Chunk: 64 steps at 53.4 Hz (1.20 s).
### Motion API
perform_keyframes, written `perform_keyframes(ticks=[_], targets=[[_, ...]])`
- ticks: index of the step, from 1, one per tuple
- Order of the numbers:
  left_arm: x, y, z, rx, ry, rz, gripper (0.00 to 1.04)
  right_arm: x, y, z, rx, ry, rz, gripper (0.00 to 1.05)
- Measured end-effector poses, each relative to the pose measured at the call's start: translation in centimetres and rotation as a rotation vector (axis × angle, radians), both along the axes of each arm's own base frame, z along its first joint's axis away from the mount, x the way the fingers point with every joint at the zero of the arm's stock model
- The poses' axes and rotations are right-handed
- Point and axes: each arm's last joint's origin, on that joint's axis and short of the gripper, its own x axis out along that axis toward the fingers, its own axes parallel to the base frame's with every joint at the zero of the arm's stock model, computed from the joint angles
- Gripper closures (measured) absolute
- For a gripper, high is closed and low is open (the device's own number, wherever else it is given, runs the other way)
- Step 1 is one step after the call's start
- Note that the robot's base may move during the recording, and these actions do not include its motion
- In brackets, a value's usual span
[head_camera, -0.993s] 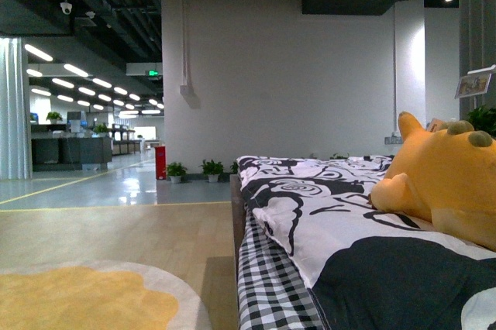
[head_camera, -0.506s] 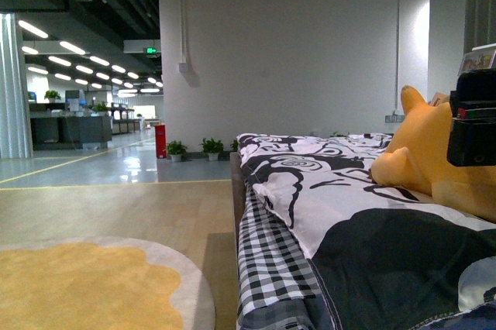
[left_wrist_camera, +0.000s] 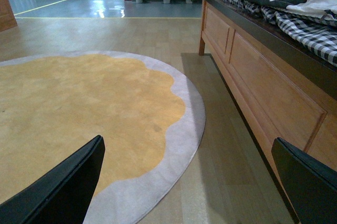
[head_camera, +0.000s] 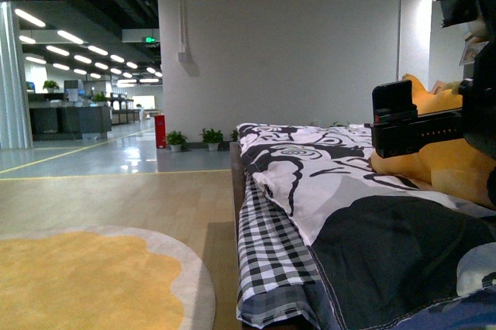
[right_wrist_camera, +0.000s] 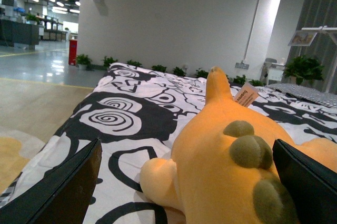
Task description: Put away toys
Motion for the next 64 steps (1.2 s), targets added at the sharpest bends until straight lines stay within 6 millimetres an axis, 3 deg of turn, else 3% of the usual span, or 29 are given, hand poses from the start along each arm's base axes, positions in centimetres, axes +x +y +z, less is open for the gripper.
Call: perform_keyframes(ticks=[12, 27, 47, 64], targets=[[0.0, 0.0, 0.0, 0.000, 0.000, 0.000, 0.06, 2.0, -1.3, 0.1, -0.021, 0.005, -0.075, 0.07], [0.0, 0.0, 0.0, 0.000, 0.000, 0.000, 0.06, 3.0, -3.8, -0.9, -0.073, 0.058, -0.133, 0.07], [0.0, 0.0, 0.0, 0.000, 0.000, 0.000, 0.06, 3.0, -3.3, -2.5, -0.099, 0.108, -0.120, 0.07], [0.0, 0.0, 0.0, 0.000, 0.000, 0.000, 0.06, 2.9, -3.4, -2.2, -0.131, 0.107, -0.119, 0.56]])
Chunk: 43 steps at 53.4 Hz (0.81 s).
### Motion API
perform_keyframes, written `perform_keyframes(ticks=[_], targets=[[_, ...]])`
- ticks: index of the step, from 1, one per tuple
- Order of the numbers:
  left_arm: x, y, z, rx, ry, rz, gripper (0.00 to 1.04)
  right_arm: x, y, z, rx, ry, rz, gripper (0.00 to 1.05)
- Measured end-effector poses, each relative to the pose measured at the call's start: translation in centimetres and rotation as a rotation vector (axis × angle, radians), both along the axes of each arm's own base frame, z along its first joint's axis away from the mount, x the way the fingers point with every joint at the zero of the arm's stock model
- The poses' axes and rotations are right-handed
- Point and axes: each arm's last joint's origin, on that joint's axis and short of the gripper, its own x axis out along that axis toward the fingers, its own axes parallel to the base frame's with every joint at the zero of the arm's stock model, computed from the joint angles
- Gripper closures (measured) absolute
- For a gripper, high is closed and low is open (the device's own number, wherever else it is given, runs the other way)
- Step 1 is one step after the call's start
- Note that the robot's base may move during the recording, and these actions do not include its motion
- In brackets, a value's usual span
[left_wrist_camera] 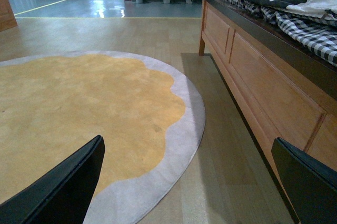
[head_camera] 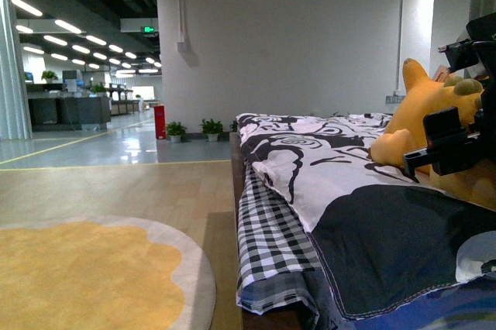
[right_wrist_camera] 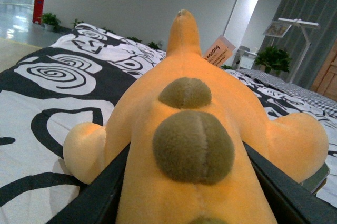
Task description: Put away toys
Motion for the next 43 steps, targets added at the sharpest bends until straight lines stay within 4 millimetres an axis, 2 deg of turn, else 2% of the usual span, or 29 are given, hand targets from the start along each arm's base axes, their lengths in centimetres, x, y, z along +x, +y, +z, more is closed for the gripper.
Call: perform_keyframes(ticks=[8, 11, 15, 21, 25, 30, 36, 43], targets=[[0.0, 0.0, 0.0, 0.000, 0.000, 0.000, 0.06, -0.4, -1.3, 1.4, 0.028, 0.016, 0.015, 0.80], [0.0, 0.0, 0.0, 0.000, 0.000, 0.000, 0.06, -0.7, -2.5, 3.1, 0.081, 0.011, 0.050, 0.90], [0.0, 0.0, 0.0, 0.000, 0.000, 0.000, 0.06, -1.4, -3.7, 5.1, 0.142, -0.013, 0.087, 0.96], [0.0, 0.0, 0.0, 0.000, 0.000, 0.000, 0.06, -3.4, -5.5, 8.7, 0.218, -0.069, 0.167, 0.97], [0.0, 0.0, 0.0, 0.000, 0.000, 0.000, 0.06, -5.6, -6.8, 11.0, 0.265, -0.114, 0.221, 0.98], [0.0, 0.0, 0.0, 0.000, 0.000, 0.000, 0.06, -8.4, -8.2, 12.8, 0.301, -0.157, 0.286, 0.98], [0.0, 0.0, 0.0, 0.000, 0.000, 0.000, 0.06, -11.9, -9.7, 13.4, 0.344, -0.192, 0.336, 0.98], [0.0, 0.0, 0.0, 0.000, 0.000, 0.000, 0.06, -15.7, -11.0, 12.6, 0.395, -0.202, 0.368, 0.98]])
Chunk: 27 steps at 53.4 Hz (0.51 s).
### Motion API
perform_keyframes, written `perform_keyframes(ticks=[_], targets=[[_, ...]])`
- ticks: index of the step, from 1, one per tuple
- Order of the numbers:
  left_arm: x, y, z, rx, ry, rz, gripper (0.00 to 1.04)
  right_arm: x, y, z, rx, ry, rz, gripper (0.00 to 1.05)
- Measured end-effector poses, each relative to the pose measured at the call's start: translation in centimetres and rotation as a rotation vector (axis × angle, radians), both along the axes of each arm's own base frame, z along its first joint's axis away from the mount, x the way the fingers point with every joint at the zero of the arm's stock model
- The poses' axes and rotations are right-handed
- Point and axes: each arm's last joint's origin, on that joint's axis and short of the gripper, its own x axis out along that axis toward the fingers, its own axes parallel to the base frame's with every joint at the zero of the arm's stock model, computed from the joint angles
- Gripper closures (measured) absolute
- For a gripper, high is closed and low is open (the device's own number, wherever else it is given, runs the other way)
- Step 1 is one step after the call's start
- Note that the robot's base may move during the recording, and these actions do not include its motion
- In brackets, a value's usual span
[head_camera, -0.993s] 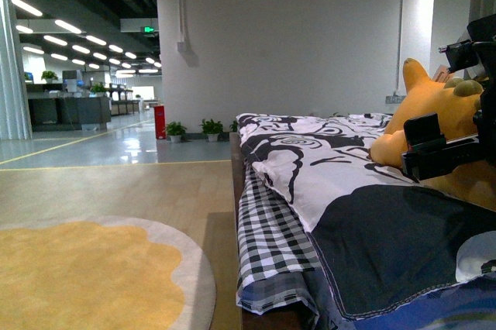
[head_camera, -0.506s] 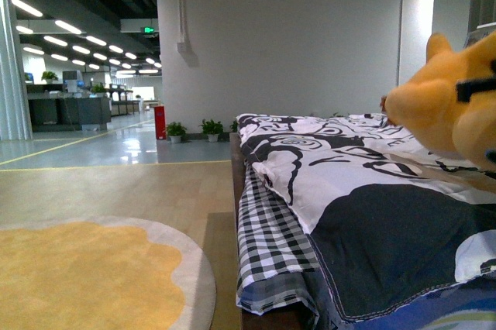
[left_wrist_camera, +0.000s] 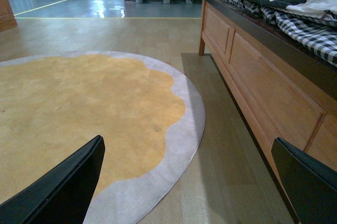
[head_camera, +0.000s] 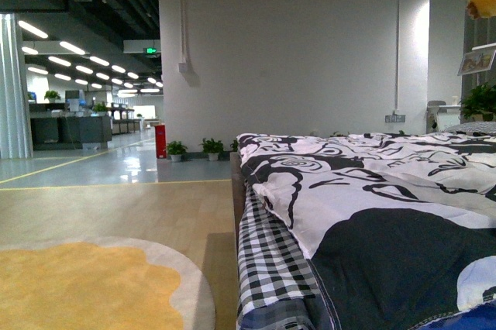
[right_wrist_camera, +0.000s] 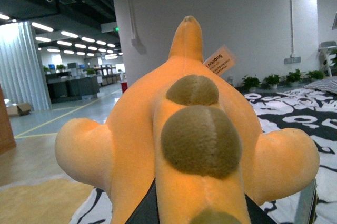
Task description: Put away toys
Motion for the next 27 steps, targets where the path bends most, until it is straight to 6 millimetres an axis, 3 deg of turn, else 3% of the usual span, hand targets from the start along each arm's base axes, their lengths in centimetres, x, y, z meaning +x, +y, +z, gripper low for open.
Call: perform_keyframes(ticks=[13, 27], targets=[[0.0, 0.0, 0.0, 0.000, 0.000, 0.000, 0.06, -4.6, -0.7, -3.0, 0.079, 0.016, 0.029, 0.98], [0.0, 0.0, 0.0, 0.000, 0.000, 0.000, 0.06, -5.2, -0.6, -4.8, 0.137, 0.090, 0.010, 0.98]])
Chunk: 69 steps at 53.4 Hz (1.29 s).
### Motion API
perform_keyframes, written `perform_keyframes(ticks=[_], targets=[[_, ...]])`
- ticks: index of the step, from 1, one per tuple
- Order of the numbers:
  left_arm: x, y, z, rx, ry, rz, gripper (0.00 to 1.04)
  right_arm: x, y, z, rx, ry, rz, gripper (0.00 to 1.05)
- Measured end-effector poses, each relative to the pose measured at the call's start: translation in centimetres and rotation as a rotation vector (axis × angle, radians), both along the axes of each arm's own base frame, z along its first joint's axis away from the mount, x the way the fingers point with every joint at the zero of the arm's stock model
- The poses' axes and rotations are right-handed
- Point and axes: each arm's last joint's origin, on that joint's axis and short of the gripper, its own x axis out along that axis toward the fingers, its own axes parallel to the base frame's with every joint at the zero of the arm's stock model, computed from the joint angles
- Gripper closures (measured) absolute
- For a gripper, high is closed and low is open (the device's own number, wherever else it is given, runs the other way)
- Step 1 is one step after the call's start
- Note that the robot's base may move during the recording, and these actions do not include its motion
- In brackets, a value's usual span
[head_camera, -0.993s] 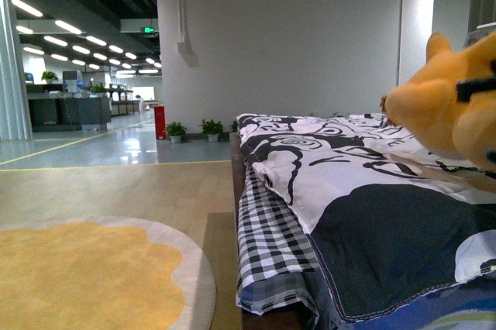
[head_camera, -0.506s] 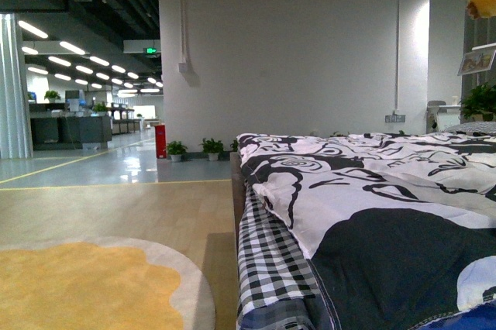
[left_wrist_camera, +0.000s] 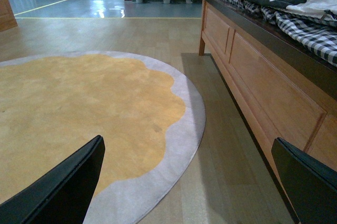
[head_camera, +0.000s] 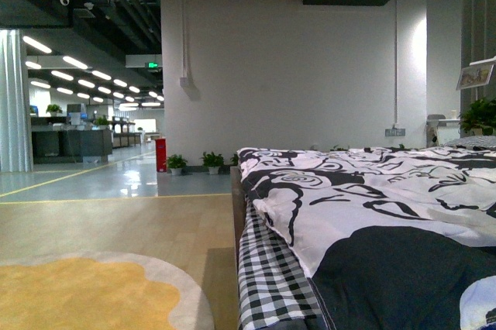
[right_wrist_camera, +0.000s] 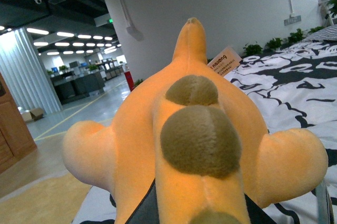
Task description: Put away toys
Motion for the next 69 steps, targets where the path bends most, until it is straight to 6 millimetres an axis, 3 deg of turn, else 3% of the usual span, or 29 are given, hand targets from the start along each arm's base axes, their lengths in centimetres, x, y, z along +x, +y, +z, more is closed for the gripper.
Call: perform_keyframes(ticks=[8, 11, 16, 22, 42, 69], targets=[[0.0, 0.0, 0.0, 0.000, 0.000, 0.000, 0.06, -0.1, 0.1, 0.1, -0.006, -0.003, -0.001, 0.98], [0.0, 0.0, 0.0, 0.000, 0.000, 0.000, 0.06, -0.2, 0.4, 0.2, -0.044, 0.125, -0.030, 0.98], [0.0, 0.0, 0.0, 0.000, 0.000, 0.000, 0.06, -0.7, 1.7, -2.1, -0.126, 0.290, -0.052, 0.98], [0.0, 0.0, 0.0, 0.000, 0.000, 0.000, 0.06, -1.0, 3.1, -5.3, -0.205, 0.346, -0.056, 0.98], [0.0, 0.0, 0.0, 0.000, 0.000, 0.000, 0.06, -2.2, 5.8, -10.3, -0.283, 0.326, -0.065, 0.98], [0.0, 0.0, 0.0, 0.000, 0.000, -0.002, 0.06, -3.2, 7.6, -13.4, -0.290, 0.315, -0.059, 0.98]])
